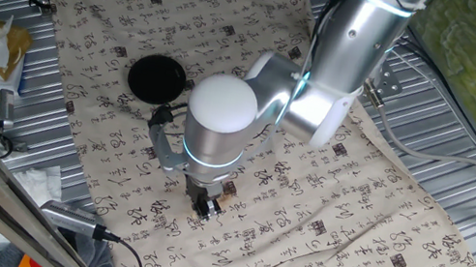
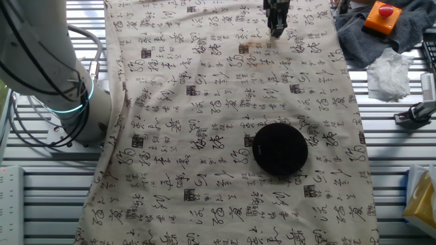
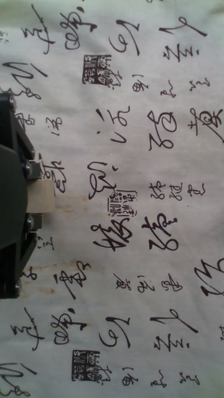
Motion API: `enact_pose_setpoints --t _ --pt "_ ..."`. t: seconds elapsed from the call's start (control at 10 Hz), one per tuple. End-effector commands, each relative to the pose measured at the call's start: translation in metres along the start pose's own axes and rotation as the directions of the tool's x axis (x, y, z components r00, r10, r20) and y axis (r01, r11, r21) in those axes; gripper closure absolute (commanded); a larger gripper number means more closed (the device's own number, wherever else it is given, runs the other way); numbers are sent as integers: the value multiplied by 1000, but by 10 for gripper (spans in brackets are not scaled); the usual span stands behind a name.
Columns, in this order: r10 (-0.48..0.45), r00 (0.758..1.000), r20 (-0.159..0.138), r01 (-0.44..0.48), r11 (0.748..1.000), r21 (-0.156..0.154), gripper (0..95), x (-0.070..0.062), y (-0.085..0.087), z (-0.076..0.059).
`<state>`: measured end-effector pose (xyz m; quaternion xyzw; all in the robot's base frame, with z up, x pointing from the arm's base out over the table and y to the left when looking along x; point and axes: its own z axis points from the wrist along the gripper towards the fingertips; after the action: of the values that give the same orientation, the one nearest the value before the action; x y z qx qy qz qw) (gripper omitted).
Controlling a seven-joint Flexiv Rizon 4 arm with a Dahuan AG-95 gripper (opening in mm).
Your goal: Remove the object from the scale
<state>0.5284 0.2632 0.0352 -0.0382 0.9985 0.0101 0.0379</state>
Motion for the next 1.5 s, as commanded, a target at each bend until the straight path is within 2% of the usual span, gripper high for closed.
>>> enact_pose_setpoints --t 0.1,0.2,0.3,0.4,0.5,0.6,0.7,0.8,1.1,1.3,1.5 --pt "-3 1000 0 3 1000 0 950 0 0 2" --pt "-11 1000 1 11 1000 -2 760 0 0 4" --pt "-23 1000 8 23 1000 -7 380 0 0 5" --pt "-28 1000 10 28 1000 -14 190 0 0 5" --pt "-27 1000 12 28 999 -20 190 0 0 5" --pt "-30 999 12 30 999 -22 0 0 0 5" --pt "-31 999 13 31 999 -25 0 0 0 5" --pt "-41 999 9 41 999 -26 190 0 -1 4" --pt "-47 999 -24 47 999 -14 190 0 -5 -10" --pt "-36 999 -38 36 999 -5 950 0 -13 -24" --pt "-32 999 -42 31 999 -5 950 0 -19 -34"
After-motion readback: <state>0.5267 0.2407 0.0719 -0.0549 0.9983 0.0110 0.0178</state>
